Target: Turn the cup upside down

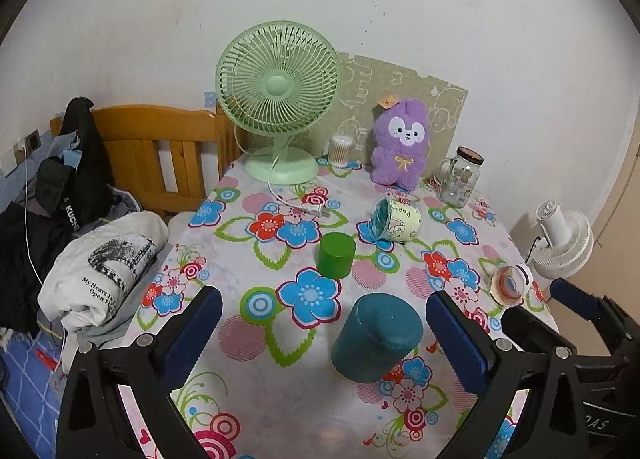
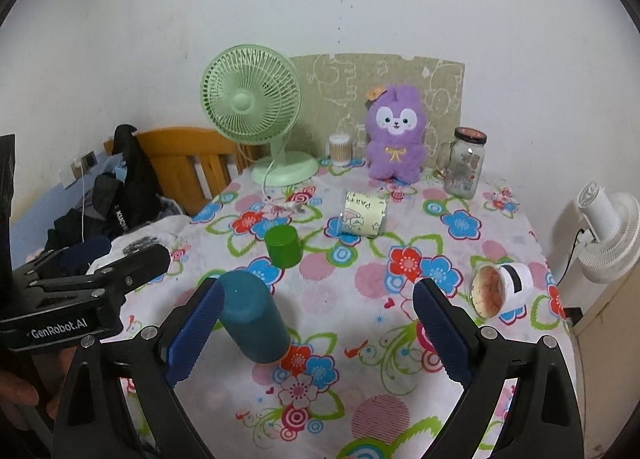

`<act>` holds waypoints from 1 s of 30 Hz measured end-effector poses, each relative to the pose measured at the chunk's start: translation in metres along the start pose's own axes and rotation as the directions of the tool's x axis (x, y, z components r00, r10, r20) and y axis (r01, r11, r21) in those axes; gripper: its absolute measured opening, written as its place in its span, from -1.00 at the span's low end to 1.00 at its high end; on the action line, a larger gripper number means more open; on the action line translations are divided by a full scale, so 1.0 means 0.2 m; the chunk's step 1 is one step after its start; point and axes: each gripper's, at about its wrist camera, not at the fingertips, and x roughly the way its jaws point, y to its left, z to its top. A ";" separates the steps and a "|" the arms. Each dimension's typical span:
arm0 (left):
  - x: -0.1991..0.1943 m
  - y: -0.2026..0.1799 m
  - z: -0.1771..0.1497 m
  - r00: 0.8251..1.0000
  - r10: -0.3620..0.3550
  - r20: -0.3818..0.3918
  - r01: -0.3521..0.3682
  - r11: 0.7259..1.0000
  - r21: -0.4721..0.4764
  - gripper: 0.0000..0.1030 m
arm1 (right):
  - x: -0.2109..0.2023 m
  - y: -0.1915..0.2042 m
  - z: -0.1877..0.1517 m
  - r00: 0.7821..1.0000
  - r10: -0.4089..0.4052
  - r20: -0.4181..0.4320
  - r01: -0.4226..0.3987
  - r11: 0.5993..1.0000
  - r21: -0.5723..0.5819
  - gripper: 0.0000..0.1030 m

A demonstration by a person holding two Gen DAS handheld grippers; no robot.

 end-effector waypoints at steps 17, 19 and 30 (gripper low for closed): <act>-0.01 -0.04 0.00 0.999 0.009 0.049 -0.010 1.000 0.017 0.99 | -0.02 0.00 0.01 1.000 -0.004 0.027 0.004 1.000 -0.002 0.89; -0.01 -0.04 0.00 0.999 0.012 0.051 -0.013 1.000 0.016 0.99 | -0.03 0.00 0.01 0.999 -0.006 0.032 0.006 1.000 -0.001 0.89; -0.05 -0.02 0.01 0.995 0.027 0.093 -0.028 1.000 0.010 0.99 | -0.07 0.01 0.03 0.998 -0.013 0.069 0.014 1.000 -0.014 0.89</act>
